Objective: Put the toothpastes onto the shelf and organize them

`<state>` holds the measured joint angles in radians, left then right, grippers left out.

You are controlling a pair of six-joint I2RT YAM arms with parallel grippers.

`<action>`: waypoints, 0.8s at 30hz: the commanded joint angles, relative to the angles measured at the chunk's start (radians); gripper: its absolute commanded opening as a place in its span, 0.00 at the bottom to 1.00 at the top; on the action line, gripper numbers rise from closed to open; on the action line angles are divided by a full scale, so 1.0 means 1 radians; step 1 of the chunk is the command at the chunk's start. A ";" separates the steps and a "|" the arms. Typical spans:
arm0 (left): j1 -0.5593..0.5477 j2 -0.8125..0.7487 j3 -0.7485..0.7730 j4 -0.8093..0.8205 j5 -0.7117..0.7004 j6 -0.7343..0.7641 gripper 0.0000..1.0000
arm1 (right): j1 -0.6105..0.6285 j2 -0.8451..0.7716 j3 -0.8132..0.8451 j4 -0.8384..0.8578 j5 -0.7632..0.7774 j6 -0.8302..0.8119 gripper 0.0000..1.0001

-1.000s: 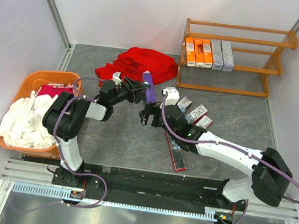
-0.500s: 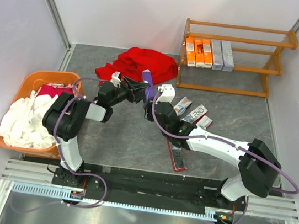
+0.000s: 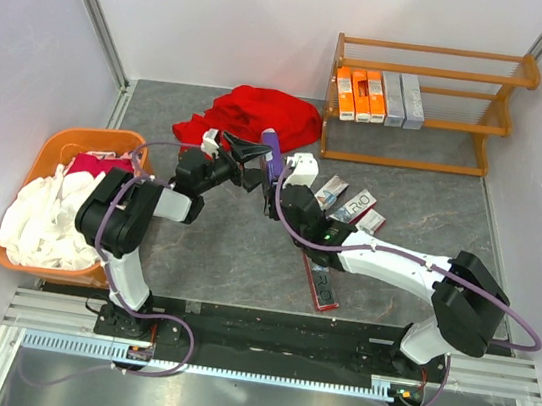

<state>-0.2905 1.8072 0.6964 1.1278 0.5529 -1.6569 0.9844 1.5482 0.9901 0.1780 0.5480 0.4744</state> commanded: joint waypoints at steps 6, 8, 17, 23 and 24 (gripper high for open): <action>-0.001 -0.095 0.018 -0.100 0.031 0.126 0.95 | -0.079 -0.072 0.001 0.037 -0.106 0.096 0.33; -0.001 -0.127 0.037 -0.187 0.033 0.169 0.95 | -0.108 -0.102 -0.024 0.041 -0.149 0.148 0.33; 0.001 -0.305 0.146 -0.661 -0.077 0.518 0.95 | -0.401 -0.226 -0.275 0.323 -0.589 0.449 0.33; 0.001 -0.387 0.192 -0.819 -0.160 0.638 0.96 | -0.687 -0.218 -0.601 0.825 -0.859 0.833 0.34; -0.001 -0.390 0.195 -0.826 -0.162 0.647 0.96 | -0.714 -0.212 -0.626 0.910 -0.876 0.863 0.34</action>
<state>-0.2905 1.4590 0.8536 0.4213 0.4500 -1.1465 0.3771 1.3396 0.5022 0.6235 -0.1444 1.0634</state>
